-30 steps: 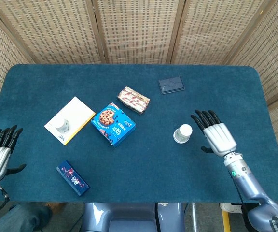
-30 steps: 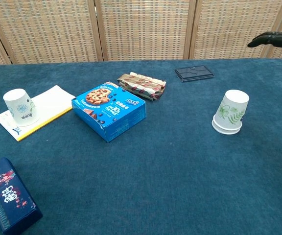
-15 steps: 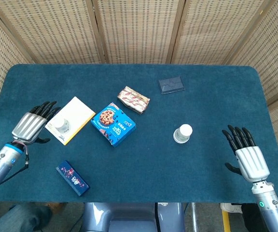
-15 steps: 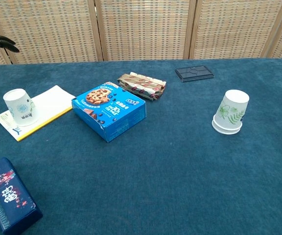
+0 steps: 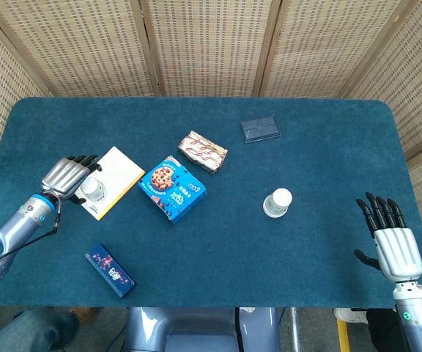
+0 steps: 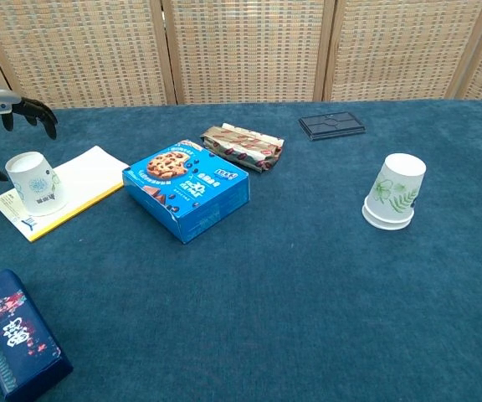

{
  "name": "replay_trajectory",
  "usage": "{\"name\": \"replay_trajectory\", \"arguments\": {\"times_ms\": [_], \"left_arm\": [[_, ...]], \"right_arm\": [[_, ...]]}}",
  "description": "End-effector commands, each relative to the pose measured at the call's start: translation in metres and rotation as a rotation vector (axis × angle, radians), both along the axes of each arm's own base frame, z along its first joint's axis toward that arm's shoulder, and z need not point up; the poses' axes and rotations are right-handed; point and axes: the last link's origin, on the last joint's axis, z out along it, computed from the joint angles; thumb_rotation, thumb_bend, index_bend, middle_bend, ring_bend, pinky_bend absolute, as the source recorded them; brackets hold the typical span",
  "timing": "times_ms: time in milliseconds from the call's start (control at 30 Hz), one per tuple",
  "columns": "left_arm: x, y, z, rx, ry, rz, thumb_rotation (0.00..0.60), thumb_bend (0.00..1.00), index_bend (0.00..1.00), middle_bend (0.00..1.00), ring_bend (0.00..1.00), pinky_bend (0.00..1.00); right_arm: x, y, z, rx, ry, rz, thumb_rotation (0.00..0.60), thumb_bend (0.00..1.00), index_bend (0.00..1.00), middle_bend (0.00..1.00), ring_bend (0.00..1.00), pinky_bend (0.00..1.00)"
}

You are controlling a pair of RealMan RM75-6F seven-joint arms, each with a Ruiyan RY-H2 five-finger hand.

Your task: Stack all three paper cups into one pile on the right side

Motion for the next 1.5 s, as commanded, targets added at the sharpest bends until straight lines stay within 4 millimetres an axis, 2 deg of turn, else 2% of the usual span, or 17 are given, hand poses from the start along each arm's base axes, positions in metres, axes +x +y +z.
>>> {"name": "replay_trajectory", "arguments": {"times_ms": [33, 267, 333, 433, 467, 567, 700, 767, 900, 933, 1000, 1067, 1133, 1300, 1500], "left_arm": [[-0.007, 0.003, -0.004, -0.002, -0.024, 0.051, 0.600, 0.00, 0.28, 0.17, 0.21, 0.31], [-0.011, 0.010, -0.020, -0.013, -0.089, 0.101, 0.600, 0.00, 0.27, 0.18, 0.23, 0.33], [-0.011, 0.013, -0.024, -0.014, -0.092, 0.099, 0.600, 0.00, 0.31, 0.25, 0.29, 0.37], [-0.010, 0.014, -0.029, -0.014, -0.122, 0.105, 0.600, 0.00, 0.43, 0.41, 0.42, 0.44], [-0.009, 0.015, -0.029, -0.015, -0.132, 0.106, 0.600, 0.01, 0.45, 0.43, 0.43, 0.44], [-0.008, 0.016, -0.027, -0.014, -0.139, 0.099, 0.600, 0.03, 0.50, 0.49, 0.48, 0.46], [-0.002, 0.017, -0.012, 0.005, -0.151, 0.077, 0.600, 0.03, 0.51, 0.50, 0.48, 0.47], [0.007, 0.016, -0.003, 0.016, -0.177, 0.051, 0.600, 0.03, 0.51, 0.50, 0.48, 0.47], [0.033, 0.007, 0.010, 0.007, -0.237, -0.020, 0.600, 0.03, 0.51, 0.50, 0.48, 0.47], [0.048, 0.001, 0.012, -0.008, -0.261, -0.063, 0.600, 0.03, 0.51, 0.50, 0.48, 0.47], [0.096, -0.015, 0.010, -0.067, -0.320, -0.201, 0.600, 0.03, 0.51, 0.50, 0.48, 0.47], [0.122, -0.024, 0.005, -0.101, -0.317, -0.270, 0.600, 0.03, 0.51, 0.50, 0.48, 0.47], [0.150, -0.032, -0.007, -0.137, -0.297, -0.351, 0.600, 0.03, 0.51, 0.50, 0.48, 0.47], [0.199, -0.046, -0.049, -0.242, -0.229, -0.455, 0.600, 0.03, 0.52, 0.50, 0.48, 0.48], [0.232, -0.060, -0.095, -0.325, -0.206, -0.519, 0.600, 0.03, 0.52, 0.50, 0.48, 0.48]], "right_arm": [[0.000, -0.001, -0.001, 0.003, -0.004, -0.004, 0.600, 0.00, 0.01, 0.00, 0.00, 0.00], [0.001, -0.001, -0.005, 0.014, -0.009, -0.008, 0.600, 0.00, 0.01, 0.00, 0.00, 0.00], [0.002, -0.001, -0.007, 0.020, -0.018, -0.011, 0.600, 0.00, 0.01, 0.00, 0.00, 0.00], [0.001, -0.002, -0.008, 0.027, -0.024, -0.021, 0.600, 0.00, 0.01, 0.00, 0.00, 0.00], [0.001, -0.002, -0.008, 0.027, -0.024, -0.022, 0.600, 0.00, 0.01, 0.00, 0.00, 0.00], [0.001, -0.003, -0.007, 0.023, -0.027, -0.021, 0.600, 0.00, 0.01, 0.00, 0.00, 0.00], [0.002, -0.002, -0.005, 0.017, -0.035, -0.017, 0.600, 0.00, 0.02, 0.00, 0.00, 0.00], [0.002, -0.002, -0.004, 0.014, -0.040, -0.015, 0.600, 0.00, 0.02, 0.00, 0.00, 0.00], [0.002, -0.001, -0.001, 0.007, -0.045, -0.012, 0.600, 0.00, 0.02, 0.00, 0.00, 0.00], [0.002, -0.001, 0.001, 0.003, -0.047, -0.012, 0.600, 0.00, 0.02, 0.00, 0.00, 0.00], [0.002, -0.001, 0.003, -0.008, -0.043, -0.012, 0.600, 0.00, 0.02, 0.00, 0.00, 0.00], [0.003, -0.001, 0.004, -0.015, -0.034, -0.008, 0.600, 0.00, 0.02, 0.00, 0.00, 0.00], [0.003, 0.000, 0.006, -0.033, -0.016, 0.002, 0.600, 0.00, 0.03, 0.00, 0.00, 0.00], [0.003, 0.002, 0.010, -0.107, 0.085, 0.030, 0.600, 0.00, 0.02, 0.00, 0.00, 0.00], [0.006, 0.006, 0.009, -0.121, 0.119, 0.048, 0.600, 0.00, 0.01, 0.00, 0.00, 0.00]]}}
